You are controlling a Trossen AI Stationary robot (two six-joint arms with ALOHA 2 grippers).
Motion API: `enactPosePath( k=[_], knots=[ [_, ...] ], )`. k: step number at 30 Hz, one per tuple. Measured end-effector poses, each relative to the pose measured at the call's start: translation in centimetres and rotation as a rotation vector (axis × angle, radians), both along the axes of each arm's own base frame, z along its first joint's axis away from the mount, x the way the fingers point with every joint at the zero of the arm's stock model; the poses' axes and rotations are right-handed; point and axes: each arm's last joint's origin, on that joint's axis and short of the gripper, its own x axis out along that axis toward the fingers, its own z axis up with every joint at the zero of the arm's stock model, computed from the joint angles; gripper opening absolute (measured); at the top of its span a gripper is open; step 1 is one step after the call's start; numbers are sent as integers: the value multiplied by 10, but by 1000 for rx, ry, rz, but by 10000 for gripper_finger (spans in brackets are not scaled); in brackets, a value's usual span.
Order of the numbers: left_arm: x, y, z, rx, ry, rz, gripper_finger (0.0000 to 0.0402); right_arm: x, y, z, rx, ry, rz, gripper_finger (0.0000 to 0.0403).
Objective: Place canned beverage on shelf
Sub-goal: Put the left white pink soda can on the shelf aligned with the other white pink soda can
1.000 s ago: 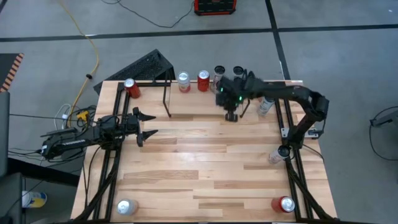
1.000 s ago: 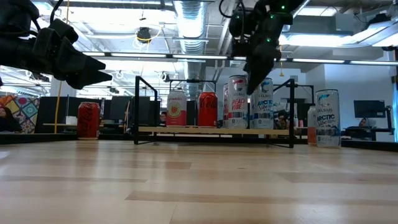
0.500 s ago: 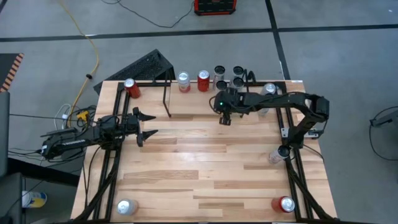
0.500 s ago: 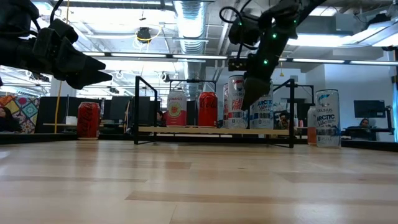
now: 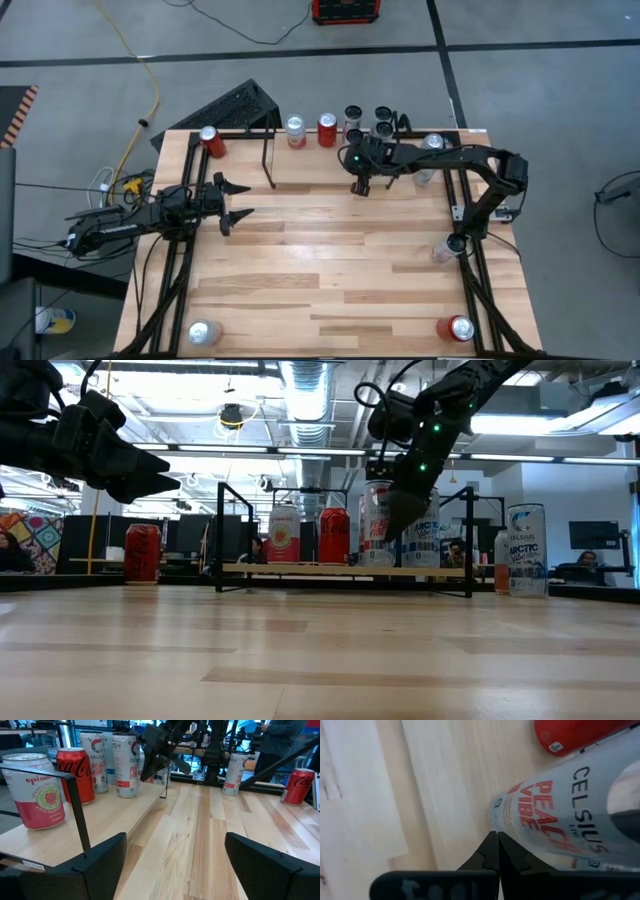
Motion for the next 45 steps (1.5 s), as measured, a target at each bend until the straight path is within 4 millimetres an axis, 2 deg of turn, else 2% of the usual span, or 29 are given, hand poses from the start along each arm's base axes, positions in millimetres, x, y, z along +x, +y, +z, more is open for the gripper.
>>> enactPosePath(
  k=[5, 10, 14, 45],
  knots=[
    [0, 0, 0, 0, -1, 0, 323, 6, 16, 0, -2, -10, 8, 19],
    [0, 0, 0, 0, 0, 1, 323, 13, 38, 3, -148, 9, -11, 19],
    [0, 0, 0, 0, 0, 0, 323, 17, 47, 5, -236, 4, -32, 19],
    [0, 0, 0, 0, 0, 0, 323, 10, 11, 8, -268, -4, -106, 20]
  ],
)
